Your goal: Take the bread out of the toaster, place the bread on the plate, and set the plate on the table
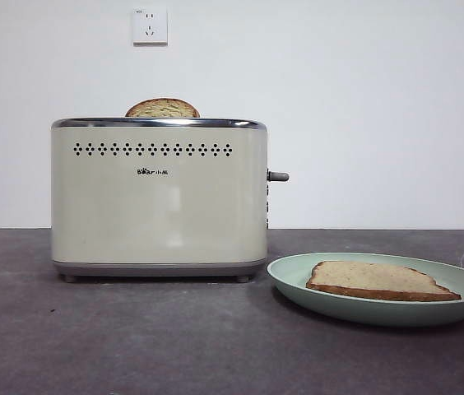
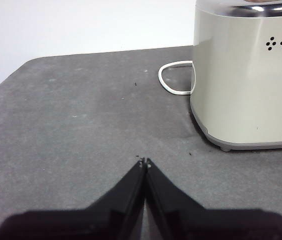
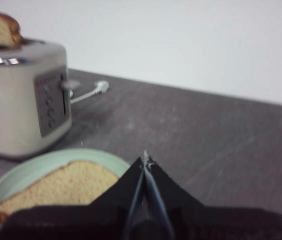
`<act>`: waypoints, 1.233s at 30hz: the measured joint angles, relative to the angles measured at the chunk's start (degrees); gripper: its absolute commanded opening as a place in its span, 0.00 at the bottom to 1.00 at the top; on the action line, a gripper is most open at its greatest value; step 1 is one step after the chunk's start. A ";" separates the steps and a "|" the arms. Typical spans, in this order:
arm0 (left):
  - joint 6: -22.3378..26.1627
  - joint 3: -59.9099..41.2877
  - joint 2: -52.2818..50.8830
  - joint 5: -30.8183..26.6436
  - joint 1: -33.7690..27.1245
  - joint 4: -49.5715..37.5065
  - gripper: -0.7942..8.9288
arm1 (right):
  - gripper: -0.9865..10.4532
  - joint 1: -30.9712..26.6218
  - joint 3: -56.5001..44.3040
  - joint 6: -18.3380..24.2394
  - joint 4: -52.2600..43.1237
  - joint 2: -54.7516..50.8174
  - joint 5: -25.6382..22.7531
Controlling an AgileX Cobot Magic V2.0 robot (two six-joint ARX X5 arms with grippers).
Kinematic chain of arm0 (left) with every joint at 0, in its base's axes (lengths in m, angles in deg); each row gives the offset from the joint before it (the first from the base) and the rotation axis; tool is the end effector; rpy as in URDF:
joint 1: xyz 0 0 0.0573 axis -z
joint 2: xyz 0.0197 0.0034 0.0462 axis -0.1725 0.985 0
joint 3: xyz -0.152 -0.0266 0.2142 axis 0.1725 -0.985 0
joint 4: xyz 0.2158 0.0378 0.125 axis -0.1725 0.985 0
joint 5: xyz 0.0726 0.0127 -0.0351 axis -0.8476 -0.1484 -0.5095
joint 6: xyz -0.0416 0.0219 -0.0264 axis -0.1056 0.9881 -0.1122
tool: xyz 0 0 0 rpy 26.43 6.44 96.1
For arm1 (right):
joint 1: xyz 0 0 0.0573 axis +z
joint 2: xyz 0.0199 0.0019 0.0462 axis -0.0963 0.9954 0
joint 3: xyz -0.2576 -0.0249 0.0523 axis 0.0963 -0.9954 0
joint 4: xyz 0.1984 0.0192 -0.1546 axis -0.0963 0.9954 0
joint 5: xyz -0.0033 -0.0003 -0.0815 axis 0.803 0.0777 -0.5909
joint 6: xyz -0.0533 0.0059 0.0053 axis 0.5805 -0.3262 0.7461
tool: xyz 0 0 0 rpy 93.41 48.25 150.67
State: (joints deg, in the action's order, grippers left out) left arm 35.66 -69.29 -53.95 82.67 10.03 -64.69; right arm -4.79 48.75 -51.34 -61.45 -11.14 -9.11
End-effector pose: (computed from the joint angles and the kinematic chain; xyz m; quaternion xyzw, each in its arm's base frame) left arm 0.0956 -0.0003 0.1506 0.0255 0.0872 -0.0045 0.9959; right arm 0.0851 0.0077 0.1915 -0.0628 0.0339 0.1243 0.9897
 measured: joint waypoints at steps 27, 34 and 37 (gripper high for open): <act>0.00 0.00 0.00 0.00 0.00 0.00 0.08 | 0.09 0.00 -6.67 -2.69 -1.36 -0.02 0.00; 0.00 0.00 0.00 0.00 0.00 0.00 0.08 | 0.09 0.00 -6.67 -2.69 -1.36 -0.02 0.00; 0.00 0.00 0.00 0.00 0.00 0.00 0.08 | 0.09 0.00 -6.67 -2.69 -1.36 -0.02 0.00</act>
